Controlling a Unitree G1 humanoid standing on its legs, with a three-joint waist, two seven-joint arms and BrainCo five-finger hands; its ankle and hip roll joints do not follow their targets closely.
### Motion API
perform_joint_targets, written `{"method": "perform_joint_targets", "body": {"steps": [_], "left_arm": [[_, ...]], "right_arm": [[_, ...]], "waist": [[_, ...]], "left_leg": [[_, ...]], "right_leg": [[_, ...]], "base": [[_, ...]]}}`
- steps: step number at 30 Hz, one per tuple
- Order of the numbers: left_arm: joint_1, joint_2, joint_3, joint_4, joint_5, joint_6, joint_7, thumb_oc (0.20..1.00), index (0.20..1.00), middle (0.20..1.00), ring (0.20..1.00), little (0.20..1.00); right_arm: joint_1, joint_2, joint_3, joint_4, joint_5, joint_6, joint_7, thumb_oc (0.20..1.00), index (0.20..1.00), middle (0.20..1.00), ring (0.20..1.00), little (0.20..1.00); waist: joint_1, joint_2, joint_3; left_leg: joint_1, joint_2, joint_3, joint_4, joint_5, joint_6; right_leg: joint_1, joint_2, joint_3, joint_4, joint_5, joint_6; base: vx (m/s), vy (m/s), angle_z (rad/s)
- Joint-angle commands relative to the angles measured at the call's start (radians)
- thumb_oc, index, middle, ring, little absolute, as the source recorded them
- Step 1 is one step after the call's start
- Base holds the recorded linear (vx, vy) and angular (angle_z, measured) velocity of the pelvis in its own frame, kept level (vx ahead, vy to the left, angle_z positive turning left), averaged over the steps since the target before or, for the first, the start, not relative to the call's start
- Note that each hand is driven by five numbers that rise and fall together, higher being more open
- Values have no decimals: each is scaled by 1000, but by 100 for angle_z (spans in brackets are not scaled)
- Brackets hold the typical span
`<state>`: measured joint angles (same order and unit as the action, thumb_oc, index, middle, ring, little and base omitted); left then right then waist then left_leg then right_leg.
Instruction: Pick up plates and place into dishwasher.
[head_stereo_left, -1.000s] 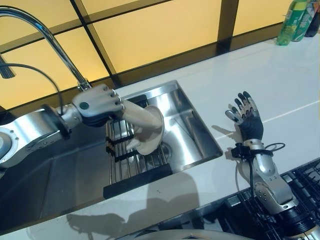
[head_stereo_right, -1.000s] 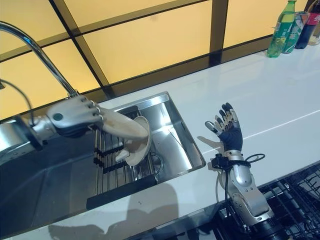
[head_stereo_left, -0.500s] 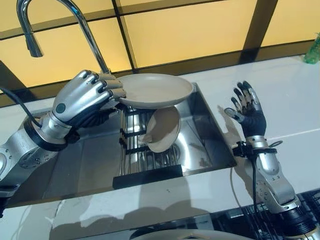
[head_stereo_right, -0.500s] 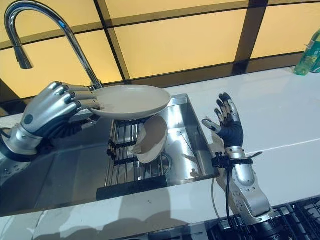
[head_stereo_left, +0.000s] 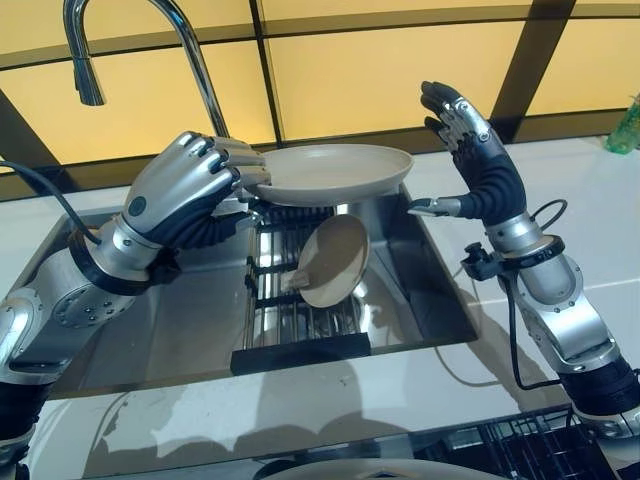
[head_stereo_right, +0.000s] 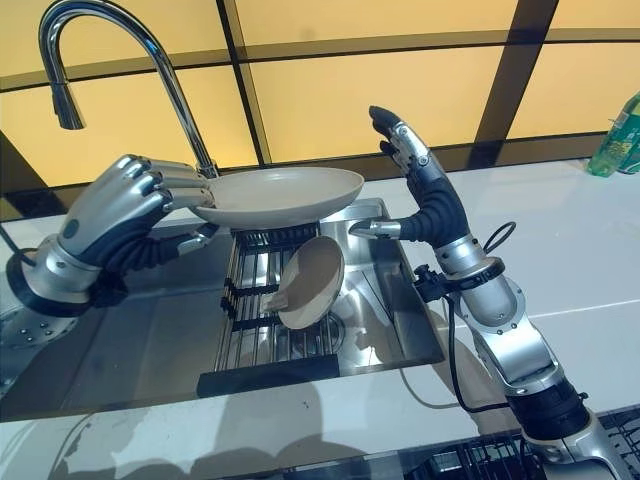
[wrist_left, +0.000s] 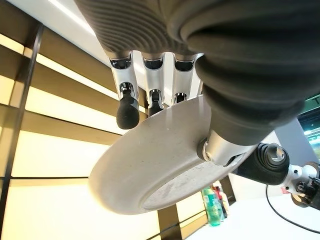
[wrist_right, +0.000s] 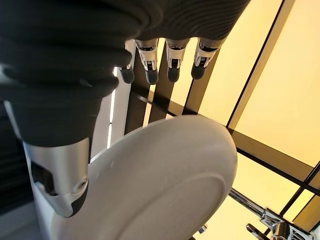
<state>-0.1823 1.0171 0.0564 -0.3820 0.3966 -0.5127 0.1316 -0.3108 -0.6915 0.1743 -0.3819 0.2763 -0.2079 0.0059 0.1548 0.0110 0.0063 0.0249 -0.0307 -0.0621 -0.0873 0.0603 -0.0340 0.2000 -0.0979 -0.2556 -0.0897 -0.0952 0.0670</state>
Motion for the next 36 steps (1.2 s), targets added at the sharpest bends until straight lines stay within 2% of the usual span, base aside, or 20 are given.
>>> {"method": "perform_joint_targets", "body": {"steps": [1, 11, 14, 16, 20, 24, 27, 28, 29, 30, 36], "left_arm": [[-90, -2, -5, 15, -92, 8, 17, 200, 200, 200, 200, 200], [-141, 29, -41, 2, -147, -14, -18, 200, 200, 200, 200, 200], [-172, 26, -75, -7, -218, -25, -60, 200, 200, 200, 200, 200], [-187, 24, -92, -22, -217, -49, -68, 200, 200, 200, 200, 200], [-193, 18, -92, -90, -396, -41, -183, 200, 200, 200, 200, 200], [-183, -1, -100, -114, -463, -47, -269, 200, 200, 200, 200, 200], [-189, 1, -103, -115, -480, -50, -282, 200, 200, 200, 200, 200], [-191, 1, -100, -115, -485, -49, -284, 200, 200, 200, 200, 200], [-191, -1, -97, -114, -483, -50, -284, 200, 200, 200, 200, 200], [-190, 0, -92, -111, -482, -54, -284, 200, 200, 200, 200, 200], [-164, 2, -59, -122, -486, -52, -290, 200, 200, 200, 200, 200]], "right_arm": [[-99, -62, 24, -56, -9, -16, 19, 1000, 1000, 1000, 1000, 1000], [-153, -100, 71, -80, -11, -7, 115, 1000, 1000, 1000, 1000, 1000], [-198, -114, 111, -88, -40, -4, 141, 1000, 1000, 1000, 1000, 1000], [-219, -121, 133, -93, -79, -2, 148, 1000, 1000, 1000, 1000, 1000], [-235, -162, 143, -125, -145, -6, 124, 1000, 1000, 1000, 1000, 1000], [-246, -175, 135, -139, -188, 1, 90, 1000, 1000, 1000, 1000, 1000], [-250, -186, 133, -139, -201, 6, 100, 1000, 1000, 1000, 1000, 1000], [-249, -194, 135, -137, -211, 8, 103, 859, 859, 859, 859, 859], [-248, -199, 137, -139, -221, 12, 107, 420, 420, 420, 420, 420], [-246, -206, 138, -141, -234, 16, 114, 200, 200, 200, 200, 200], [-218, -246, 113, -162, -206, 36, 137, 200, 200, 200, 200, 200]], "waist": [[-7, -13, -64], [-14, -17, -61], [-14, -20, -62], [-12, -21, -62], [-8, -24, -65], [-9, -25, -66], [-8, -26, -68], [-7, -27, -70], [-6, -27, -71], [-6, -28, -72], [-9, -29, -75]], "left_leg": [[42, 31, 5, 15, -127, -22], [42, 29, 14, 33, -136, -19], [42, 27, 15, 38, -138, -18], [43, 26, 15, 38, -138, -17], [44, 28, 15, 33, -136, -18], [46, 25, 12, 34, -138, -15], [43, 21, 8, 37, -140, -12], [43, 20, 7, 37, -139, -11], [43, 19, 7, 37, -139, -11], [43, 19, 7, 37, -139, -10], [43, 17, 5, 37, -138, -7]], "right_leg": [[-99, -26, 25, 18, 53, 48], [-95, -23, 44, 17, 54, 44], [-93, -23, 48, 17, 54, 42], [-91, -22, 48, 16, 55, 42], [-89, -22, 45, 15, 55, 44], [-89, -21, 51, 19, 55, 44], [-90, -22, 54, 22, 53, 45], [-89, -23, 54, 21, 53, 45], [-89, -23, 54, 22, 53, 45], [-89, -24, 54, 22, 53, 45], [-89, -24, 59, 24, 53, 46]], "base": [[0, 0, 0], [0, 2, 0], [4, 19, -4], [10, 17, -3], [0, 0, 0], [0, 0, 0], [0, 0, 0], [0, 0, 0], [0, 0, 0], [0, 0, 0], [0, 0, 0]]}}
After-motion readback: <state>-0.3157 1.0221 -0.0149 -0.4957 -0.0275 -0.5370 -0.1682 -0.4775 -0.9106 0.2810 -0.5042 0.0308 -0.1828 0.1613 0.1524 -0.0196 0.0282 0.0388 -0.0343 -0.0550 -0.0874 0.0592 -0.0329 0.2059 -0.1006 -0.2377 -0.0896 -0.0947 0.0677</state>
